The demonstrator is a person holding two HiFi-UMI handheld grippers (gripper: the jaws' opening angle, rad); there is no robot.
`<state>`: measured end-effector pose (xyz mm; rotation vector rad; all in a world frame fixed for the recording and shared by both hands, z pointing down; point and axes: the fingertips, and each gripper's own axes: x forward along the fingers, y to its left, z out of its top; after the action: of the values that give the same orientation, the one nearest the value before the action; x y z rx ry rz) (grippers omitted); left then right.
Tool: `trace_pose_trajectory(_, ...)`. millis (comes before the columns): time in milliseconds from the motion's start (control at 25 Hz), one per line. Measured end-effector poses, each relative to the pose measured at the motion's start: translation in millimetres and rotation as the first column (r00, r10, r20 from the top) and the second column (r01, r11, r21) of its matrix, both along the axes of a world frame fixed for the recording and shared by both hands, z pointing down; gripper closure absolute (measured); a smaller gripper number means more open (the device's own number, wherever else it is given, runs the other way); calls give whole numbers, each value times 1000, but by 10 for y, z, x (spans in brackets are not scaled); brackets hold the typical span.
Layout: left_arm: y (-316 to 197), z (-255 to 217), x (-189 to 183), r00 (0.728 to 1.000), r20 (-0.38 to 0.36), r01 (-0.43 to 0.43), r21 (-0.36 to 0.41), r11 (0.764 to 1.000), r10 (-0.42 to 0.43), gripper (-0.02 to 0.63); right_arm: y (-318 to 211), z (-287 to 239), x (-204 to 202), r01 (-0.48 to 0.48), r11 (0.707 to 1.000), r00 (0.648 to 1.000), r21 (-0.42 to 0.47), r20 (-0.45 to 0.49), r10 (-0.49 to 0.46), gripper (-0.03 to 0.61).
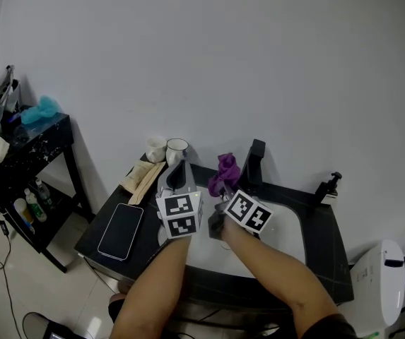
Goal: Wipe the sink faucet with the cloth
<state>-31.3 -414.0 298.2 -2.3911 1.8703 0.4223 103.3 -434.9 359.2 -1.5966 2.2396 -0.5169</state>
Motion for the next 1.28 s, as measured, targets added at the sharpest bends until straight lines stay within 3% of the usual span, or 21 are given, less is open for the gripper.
trace_pose_trajectory(160,7,-45,-127,997,-77,8,6,1000,-7,595,-283,-290,-15,-91,994,987,60,139,82,491)
trace_pose_trajectory(320,30,-80,-157,996,-88,14,21,1000,-12,596,-457,-390,78,-166,984,953,63,268,143,491)
trace_pose_trajectory(560,57,-129,-142,998,-69,17,60,998,-13,596,-485,32,132,-202,979,928,-8,317,194,497)
trace_pose_trajectory(720,93,-189,-115,998,-59,9,85,996,-4,595,-419,258,126,-181,983,937,-42,298,185,497)
trace_pose_trajectory(920,123,-239,-79,999,-40,1,111,994,4,596,-342,304,62,-123,992,979,-26,163,126,495)
trace_pose_trajectory(1040,113,-222,-88,999,-39,-3,101,995,7,595,-217,161,-114,-22,999,998,42,-50,25,494)
trace_pose_trajectory(1160,85,-165,-89,1000,-30,-6,76,997,8,595,31,-16,-226,96,988,965,125,-254,-61,494)
trace_pose_trajectory(1280,73,-136,-29,1000,-16,-24,59,998,25,595,335,-200,-168,177,964,931,197,-353,-98,494)
